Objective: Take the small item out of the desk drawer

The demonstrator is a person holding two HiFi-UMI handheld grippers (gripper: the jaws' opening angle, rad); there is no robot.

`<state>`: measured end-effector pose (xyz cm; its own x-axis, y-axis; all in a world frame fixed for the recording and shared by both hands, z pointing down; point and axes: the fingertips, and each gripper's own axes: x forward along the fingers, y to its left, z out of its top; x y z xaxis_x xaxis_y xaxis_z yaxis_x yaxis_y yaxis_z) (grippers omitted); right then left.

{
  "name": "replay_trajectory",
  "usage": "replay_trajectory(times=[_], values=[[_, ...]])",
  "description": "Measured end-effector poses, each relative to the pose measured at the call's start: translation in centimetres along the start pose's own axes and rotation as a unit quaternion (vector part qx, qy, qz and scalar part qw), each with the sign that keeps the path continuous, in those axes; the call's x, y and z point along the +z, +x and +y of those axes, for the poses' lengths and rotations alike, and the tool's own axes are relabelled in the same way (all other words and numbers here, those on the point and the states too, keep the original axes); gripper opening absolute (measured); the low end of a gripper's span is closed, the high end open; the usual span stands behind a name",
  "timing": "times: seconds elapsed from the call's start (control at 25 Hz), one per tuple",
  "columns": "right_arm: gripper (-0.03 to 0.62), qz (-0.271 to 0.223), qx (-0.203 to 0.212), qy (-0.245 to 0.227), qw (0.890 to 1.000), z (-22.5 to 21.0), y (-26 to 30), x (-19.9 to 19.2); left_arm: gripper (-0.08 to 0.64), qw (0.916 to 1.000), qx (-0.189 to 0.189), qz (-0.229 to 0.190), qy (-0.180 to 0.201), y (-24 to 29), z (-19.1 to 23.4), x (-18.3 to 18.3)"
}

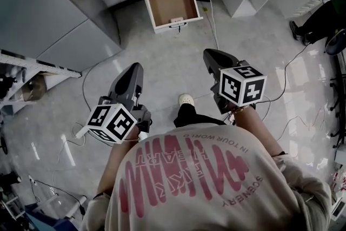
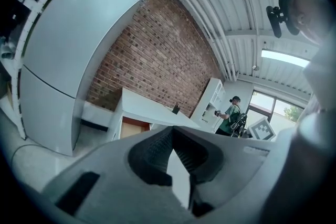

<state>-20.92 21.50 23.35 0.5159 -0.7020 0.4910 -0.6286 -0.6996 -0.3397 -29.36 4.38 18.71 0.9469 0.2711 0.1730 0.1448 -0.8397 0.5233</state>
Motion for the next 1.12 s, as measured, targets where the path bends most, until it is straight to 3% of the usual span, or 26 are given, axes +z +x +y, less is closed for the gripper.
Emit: replay_trajectory(times=[0.6,0.84,1.12], values=[[0.009,0.002,0.048,-0.023,0.999,-7.5,8.0,8.7,0.005,0.9984,0.040,-0.039,-0.003,10.5,1.4,4.2],[0.009,0.011,0.058,-0.023,0.998,-9.6,10.3,8.8,0.005,0.9979,0.056,-0.033,0.000,12.1,1.8,3.8],[0.009,0.044,0.065,-0.025,0.997,-10.8,13.4,6.1,0.005,0.9970,0.077,-0.010,-0.008,12.5,2.9,2.4]])
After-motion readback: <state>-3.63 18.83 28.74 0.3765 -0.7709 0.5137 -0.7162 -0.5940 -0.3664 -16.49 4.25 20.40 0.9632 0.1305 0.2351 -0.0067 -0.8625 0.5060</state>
